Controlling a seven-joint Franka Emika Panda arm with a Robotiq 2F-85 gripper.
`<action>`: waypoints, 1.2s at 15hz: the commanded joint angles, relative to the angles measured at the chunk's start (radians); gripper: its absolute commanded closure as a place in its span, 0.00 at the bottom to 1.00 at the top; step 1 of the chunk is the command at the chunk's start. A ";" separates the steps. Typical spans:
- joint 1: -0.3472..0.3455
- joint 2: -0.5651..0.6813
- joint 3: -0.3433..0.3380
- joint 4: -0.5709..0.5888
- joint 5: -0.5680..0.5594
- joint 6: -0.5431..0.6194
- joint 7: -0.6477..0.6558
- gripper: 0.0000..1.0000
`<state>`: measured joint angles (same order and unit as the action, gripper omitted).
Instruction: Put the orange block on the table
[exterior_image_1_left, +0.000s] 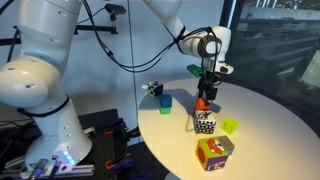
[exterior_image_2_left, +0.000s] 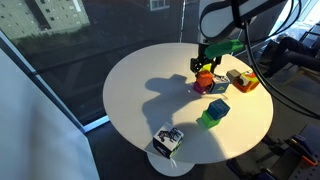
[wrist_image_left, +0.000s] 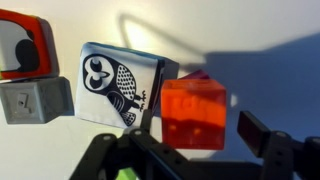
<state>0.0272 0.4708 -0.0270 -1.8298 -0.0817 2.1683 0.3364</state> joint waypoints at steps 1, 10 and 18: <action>0.016 0.019 -0.016 0.032 0.015 -0.016 0.017 0.44; 0.033 -0.029 -0.006 -0.009 0.014 -0.032 0.006 0.73; 0.091 -0.024 0.006 -0.017 -0.003 -0.032 0.017 0.73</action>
<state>0.0973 0.4669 -0.0229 -1.8338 -0.0816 2.1576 0.3366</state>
